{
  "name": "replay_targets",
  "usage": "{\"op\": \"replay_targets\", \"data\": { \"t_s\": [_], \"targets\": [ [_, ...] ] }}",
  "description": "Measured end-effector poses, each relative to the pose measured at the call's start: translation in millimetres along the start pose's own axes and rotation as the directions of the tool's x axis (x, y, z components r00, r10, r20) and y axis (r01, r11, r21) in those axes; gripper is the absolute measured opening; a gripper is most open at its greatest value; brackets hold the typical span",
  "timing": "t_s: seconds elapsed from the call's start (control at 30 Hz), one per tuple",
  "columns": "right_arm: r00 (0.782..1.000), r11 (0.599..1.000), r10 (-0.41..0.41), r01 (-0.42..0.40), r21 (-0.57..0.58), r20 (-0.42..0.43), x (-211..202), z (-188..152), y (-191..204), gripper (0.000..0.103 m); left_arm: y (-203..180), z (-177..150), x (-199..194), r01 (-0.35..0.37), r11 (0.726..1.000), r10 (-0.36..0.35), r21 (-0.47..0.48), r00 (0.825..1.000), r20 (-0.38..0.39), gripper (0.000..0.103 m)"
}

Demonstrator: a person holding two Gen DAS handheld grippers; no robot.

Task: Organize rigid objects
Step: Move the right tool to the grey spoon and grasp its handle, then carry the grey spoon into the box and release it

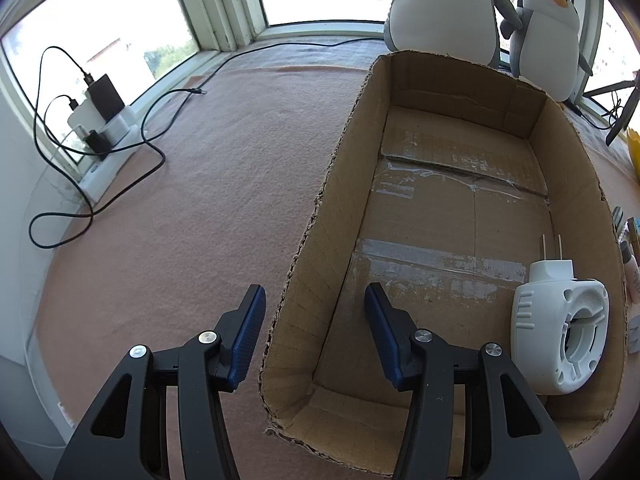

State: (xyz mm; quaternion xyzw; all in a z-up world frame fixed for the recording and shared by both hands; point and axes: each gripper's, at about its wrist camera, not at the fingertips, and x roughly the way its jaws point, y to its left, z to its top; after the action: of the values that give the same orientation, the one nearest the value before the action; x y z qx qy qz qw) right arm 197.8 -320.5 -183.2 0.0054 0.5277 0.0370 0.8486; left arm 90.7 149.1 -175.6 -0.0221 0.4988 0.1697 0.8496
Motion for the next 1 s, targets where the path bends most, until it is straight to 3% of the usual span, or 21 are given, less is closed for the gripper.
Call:
{"op": "replay_targets", "data": {
  "t_s": [0.43, 1.0],
  "targets": [
    [0.997, 0.999, 0.052, -0.052, -0.004, 0.066, -42, 0, 24, 0.007, 0, 0, 0, 0.007, 1.0, -0.007, -0.006, 1.0, 0.004, 0.051],
    [0.964, 0.96, 0.232, -0.206, -0.19, 0.131, -86, 31, 157, 0.007, 5, -2, 0, 0.044, 0.999, -0.044, -0.027, 0.999, 0.015, 0.051]
  ]
}}
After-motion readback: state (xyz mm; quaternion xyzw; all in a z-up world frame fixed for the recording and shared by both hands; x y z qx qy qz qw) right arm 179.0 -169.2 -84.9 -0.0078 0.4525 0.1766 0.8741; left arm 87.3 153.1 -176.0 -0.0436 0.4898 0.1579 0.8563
